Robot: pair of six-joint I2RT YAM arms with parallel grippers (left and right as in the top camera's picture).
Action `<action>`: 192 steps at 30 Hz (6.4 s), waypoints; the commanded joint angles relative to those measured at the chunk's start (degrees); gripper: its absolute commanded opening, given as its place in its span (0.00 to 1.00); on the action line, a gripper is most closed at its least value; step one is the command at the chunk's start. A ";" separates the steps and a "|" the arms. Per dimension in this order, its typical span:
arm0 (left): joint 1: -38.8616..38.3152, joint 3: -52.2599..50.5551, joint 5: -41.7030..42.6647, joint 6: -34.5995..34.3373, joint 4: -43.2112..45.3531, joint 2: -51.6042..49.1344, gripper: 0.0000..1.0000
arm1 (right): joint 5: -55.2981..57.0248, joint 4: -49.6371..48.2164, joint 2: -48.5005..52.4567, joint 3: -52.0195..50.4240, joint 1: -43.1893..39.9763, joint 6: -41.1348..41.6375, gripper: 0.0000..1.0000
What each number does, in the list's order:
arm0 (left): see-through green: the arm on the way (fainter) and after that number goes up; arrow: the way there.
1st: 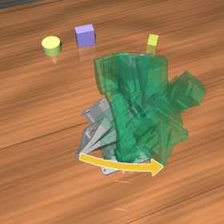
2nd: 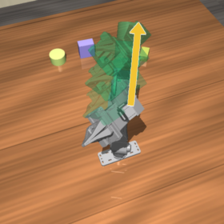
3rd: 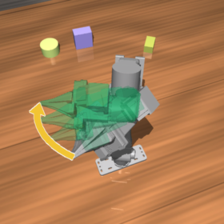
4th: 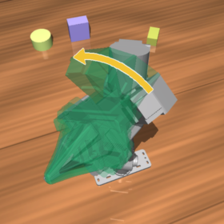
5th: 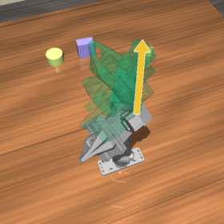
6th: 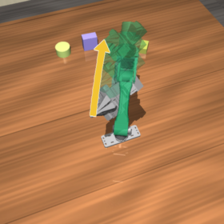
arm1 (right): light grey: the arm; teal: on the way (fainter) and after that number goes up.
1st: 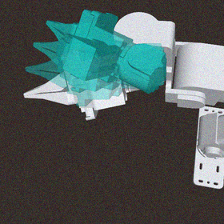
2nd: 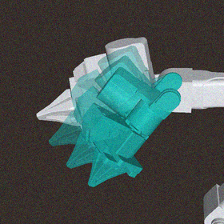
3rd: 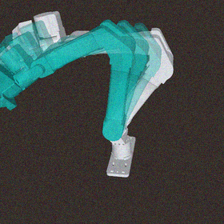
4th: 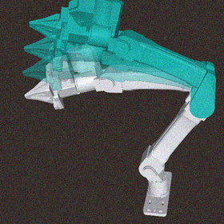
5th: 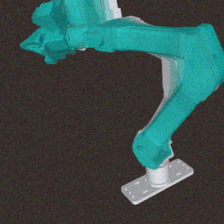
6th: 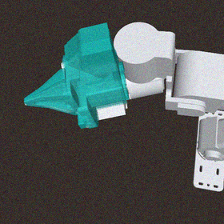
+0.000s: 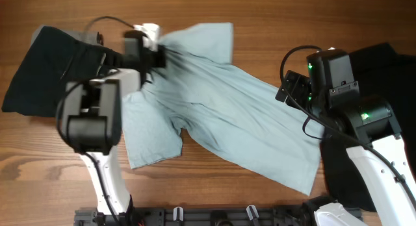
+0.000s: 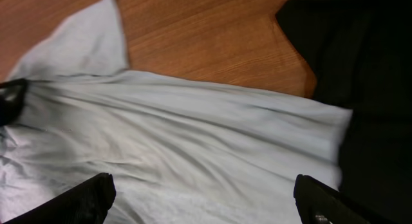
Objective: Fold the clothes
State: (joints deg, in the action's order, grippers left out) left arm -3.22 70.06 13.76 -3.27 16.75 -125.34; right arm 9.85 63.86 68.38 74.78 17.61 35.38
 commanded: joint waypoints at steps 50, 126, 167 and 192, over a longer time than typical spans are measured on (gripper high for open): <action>7.19 13.73 16.63 -5.95 -74.31 47.67 0.94 | -34.25 -21.81 35.78 4.87 -42.10 -32.17 0.81; -1.55 -19.10 0.68 -1.73 -57.18 20.70 0.04 | -34.64 5.31 32.46 22.95 -29.81 -26.18 1.00; 0.33 -18.40 -0.39 -6.14 -62.40 36.65 0.72 | -11.43 -21.22 35.89 -13.44 -40.94 -6.58 0.45; 0.33 -21.16 -3.85 -6.16 -57.40 34.80 0.70 | -13.18 -10.25 24.04 -9.79 -40.94 -9.99 0.04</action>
State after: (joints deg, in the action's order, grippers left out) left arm -2.66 51.77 10.52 -10.13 -43.05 -88.66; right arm -0.16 52.36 99.42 63.00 -23.09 27.42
